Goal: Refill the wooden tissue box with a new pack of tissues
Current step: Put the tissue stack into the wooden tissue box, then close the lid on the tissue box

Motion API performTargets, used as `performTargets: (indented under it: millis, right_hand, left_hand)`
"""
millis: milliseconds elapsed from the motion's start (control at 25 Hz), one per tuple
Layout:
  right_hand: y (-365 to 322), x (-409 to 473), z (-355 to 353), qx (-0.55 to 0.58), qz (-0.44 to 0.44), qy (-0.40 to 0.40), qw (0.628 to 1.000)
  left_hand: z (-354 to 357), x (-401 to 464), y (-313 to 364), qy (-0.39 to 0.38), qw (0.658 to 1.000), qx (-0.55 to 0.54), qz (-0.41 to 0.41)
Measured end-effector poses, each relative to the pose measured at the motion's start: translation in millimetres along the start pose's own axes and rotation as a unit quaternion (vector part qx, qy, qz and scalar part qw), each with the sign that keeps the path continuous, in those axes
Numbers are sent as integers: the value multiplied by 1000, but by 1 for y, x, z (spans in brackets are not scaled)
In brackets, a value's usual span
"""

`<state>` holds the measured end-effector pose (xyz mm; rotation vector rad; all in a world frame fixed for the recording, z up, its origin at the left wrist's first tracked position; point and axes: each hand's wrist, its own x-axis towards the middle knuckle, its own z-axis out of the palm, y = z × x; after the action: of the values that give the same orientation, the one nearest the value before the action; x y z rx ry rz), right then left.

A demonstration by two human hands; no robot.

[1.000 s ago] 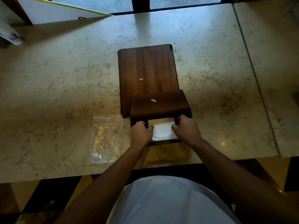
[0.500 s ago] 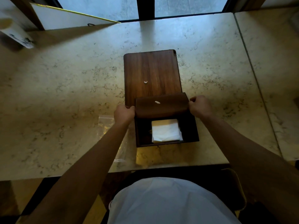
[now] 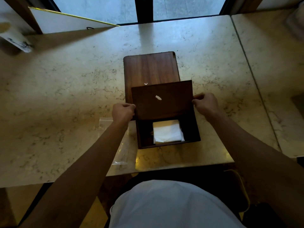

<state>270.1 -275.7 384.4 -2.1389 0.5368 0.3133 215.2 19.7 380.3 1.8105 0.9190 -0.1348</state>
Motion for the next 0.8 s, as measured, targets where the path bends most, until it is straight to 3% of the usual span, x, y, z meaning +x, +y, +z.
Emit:
performTargets:
  millis: [200,320,480,600,800]
  right_hand:
    - [8,-28,-19,109,-9,7,994]
    - [19,-50,-25,155,-12,-11,988]
    - [32,-66,-39,204,54,-64,975]
    - [47,-71,-40,162,71,-84,981]
    - [62,-83,-17,-9,-19,22,1000]
  left_hand:
    - [-22,-27,-8,-37,992,-124,-7]
    - [-27,-43,-20,-48,989,-143,-6]
    - [-30,-57,-32,-48,984,-165,-40]
    - [-30,-65,-46,-54,992,-108,-25]
    - [-19,-70,-60,-18,999,38,30]
